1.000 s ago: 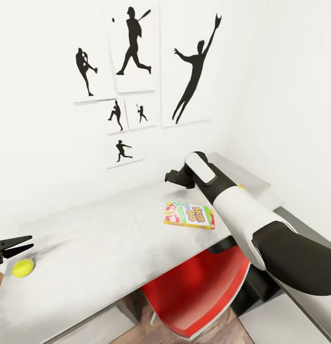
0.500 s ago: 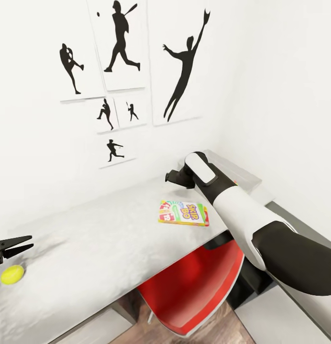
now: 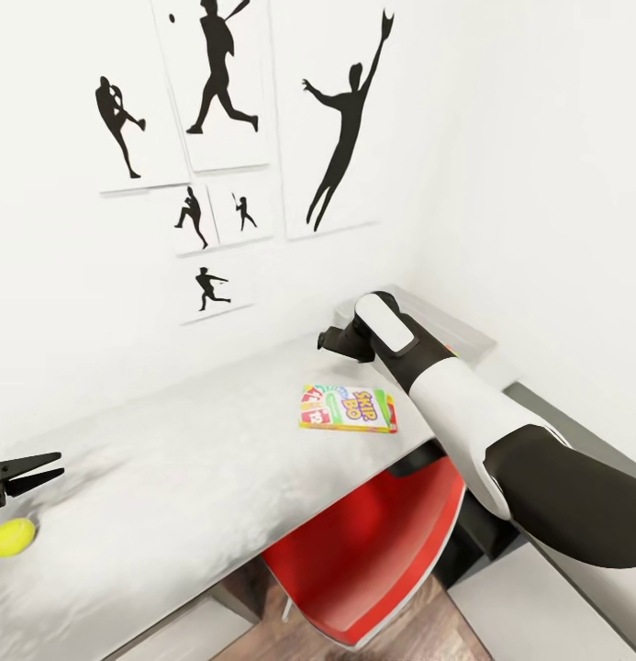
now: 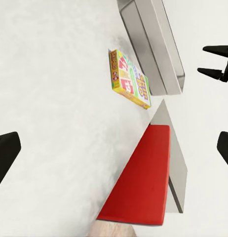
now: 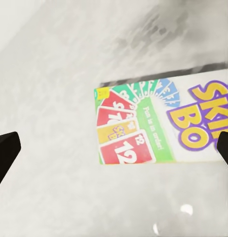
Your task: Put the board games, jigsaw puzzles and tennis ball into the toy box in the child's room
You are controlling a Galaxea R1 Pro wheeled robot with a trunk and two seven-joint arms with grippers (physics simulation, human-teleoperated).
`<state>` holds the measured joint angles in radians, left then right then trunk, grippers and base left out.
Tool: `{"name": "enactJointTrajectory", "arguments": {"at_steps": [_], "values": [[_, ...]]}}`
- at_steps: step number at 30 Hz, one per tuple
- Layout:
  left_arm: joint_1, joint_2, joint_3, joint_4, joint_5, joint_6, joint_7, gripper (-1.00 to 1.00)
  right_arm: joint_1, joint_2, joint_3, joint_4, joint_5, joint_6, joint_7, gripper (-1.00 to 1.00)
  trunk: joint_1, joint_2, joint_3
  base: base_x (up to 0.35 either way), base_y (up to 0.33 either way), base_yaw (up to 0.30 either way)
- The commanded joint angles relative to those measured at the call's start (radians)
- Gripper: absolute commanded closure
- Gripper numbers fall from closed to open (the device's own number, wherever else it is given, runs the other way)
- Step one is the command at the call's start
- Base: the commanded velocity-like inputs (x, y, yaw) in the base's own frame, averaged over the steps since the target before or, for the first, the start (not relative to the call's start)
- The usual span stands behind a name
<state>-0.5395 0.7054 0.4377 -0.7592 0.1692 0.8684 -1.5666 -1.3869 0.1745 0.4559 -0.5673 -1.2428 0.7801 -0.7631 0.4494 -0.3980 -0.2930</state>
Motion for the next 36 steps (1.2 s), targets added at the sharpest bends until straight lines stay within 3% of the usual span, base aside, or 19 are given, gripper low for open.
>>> {"name": "enactJointTrajectory", "arguments": {"at_steps": [1, 24, 36], "values": [[0.000, 0.001, 0.001, 0.000, 0.000, 0.011, -0.004, -1.00, -0.001, 0.000, 0.003, 0.000, -0.007, 0.001, -0.008, -1.00, 0.001, -0.002, -0.003, 0.022, 0.002, -0.116], [0.000, 0.000, 0.003, 0.000, 0.000, 0.010, -0.004, -1.00, -0.001, 0.000, 0.004, 0.000, -0.007, 0.001, -0.008, -1.00, 0.001, -0.002, -0.029, 0.023, 0.022, -0.102], [0.001, 0.002, 0.003, 0.000, 0.000, 0.009, -0.004, -1.00, -0.001, 0.000, 0.041, 0.000, -0.009, -0.004, -0.008, -1.00, 0.001, -0.002, -0.035, 0.037, 0.086, -0.006]]}}
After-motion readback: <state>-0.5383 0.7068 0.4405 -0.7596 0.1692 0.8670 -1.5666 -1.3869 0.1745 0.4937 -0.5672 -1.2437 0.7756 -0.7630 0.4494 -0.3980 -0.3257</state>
